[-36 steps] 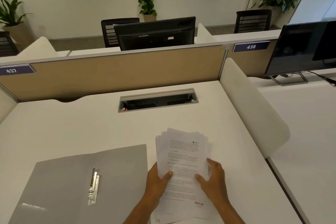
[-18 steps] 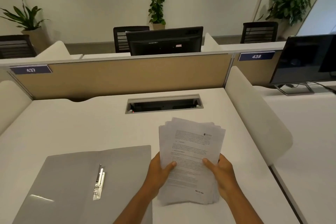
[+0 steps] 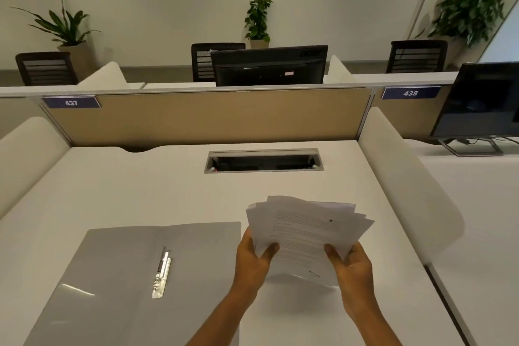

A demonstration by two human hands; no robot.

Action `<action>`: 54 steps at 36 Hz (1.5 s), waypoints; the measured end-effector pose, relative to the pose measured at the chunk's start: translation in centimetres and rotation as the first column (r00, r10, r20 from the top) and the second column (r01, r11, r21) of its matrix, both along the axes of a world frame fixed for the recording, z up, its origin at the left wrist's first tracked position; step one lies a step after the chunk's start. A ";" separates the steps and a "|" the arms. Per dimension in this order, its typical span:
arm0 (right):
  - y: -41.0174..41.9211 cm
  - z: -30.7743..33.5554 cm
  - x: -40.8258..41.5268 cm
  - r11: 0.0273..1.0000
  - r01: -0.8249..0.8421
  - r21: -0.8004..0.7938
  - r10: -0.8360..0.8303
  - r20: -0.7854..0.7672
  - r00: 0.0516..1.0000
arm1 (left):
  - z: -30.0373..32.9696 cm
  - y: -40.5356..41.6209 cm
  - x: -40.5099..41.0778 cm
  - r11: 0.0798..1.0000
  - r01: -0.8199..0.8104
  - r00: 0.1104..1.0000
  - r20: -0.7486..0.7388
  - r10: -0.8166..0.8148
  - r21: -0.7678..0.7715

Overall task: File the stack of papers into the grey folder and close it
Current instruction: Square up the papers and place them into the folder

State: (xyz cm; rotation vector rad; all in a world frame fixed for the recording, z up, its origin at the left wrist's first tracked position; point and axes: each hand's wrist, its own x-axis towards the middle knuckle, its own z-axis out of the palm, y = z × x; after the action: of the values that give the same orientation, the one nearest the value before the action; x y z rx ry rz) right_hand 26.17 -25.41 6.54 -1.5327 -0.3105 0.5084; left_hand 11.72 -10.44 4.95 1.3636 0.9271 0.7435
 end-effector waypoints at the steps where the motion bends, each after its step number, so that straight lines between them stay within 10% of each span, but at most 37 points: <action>1: -0.1 -0.1 -0.1 1.000 -0.004 0.004 0.004 0.001 1.000 | -0.1 -0.2 -0.1 1.000 0.001 1.000 -0.002 -0.001 0.003; 54: 0.7 -1.4 -1.4 0.982 -0.087 -0.167 0.110 0.131 0.985 | -1.4 -0.6 -2.4 0.999 0.020 0.997 -0.074 -0.018 0.037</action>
State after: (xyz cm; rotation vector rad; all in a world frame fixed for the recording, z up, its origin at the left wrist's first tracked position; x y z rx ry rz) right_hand 24.79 -24.68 5.10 -1.7206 -0.4651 0.5144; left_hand 9.33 -11.07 3.50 1.4389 0.9612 0.7029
